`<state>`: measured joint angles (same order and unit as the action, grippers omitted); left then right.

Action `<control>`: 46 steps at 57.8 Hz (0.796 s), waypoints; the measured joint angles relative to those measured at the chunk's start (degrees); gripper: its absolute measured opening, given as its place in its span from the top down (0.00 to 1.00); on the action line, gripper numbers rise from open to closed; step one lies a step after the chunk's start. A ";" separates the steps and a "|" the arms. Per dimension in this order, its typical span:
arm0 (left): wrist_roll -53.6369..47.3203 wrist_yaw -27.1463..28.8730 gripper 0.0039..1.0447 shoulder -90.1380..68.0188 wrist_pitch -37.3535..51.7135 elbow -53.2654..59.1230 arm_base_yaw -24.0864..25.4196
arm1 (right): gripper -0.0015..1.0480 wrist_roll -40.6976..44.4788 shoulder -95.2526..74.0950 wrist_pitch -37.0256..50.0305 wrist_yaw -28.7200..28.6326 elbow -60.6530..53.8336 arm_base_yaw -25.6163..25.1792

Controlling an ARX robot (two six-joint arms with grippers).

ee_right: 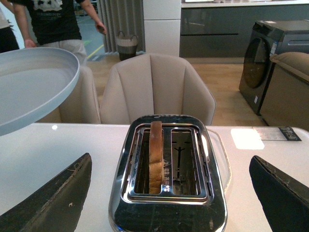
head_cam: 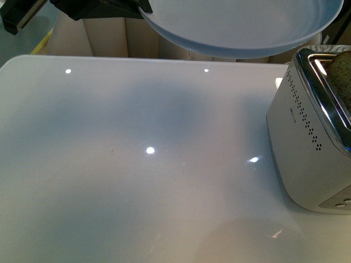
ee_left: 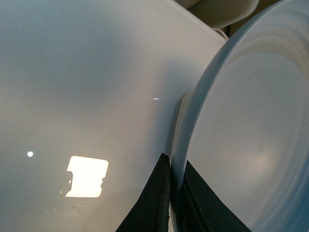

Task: Left arm holds plate, right arm toasts bread

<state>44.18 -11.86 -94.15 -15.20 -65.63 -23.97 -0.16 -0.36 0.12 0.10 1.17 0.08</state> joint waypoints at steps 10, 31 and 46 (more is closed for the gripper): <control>-2.95 -3.58 0.97 -0.02 0.24 0.39 4.79 | 0.08 0.00 0.02 0.00 0.02 0.00 0.00; -15.74 -11.65 0.97 0.07 2.03 9.66 22.16 | 0.08 0.00 0.02 0.00 0.00 0.00 0.00; -31.19 -18.47 0.97 -14.01 11.63 14.84 38.49 | 0.08 0.00 0.02 0.00 0.00 0.00 0.00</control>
<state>12.99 -30.33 -108.16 -3.57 -50.78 14.52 -0.16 -0.34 0.12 0.10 1.17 0.08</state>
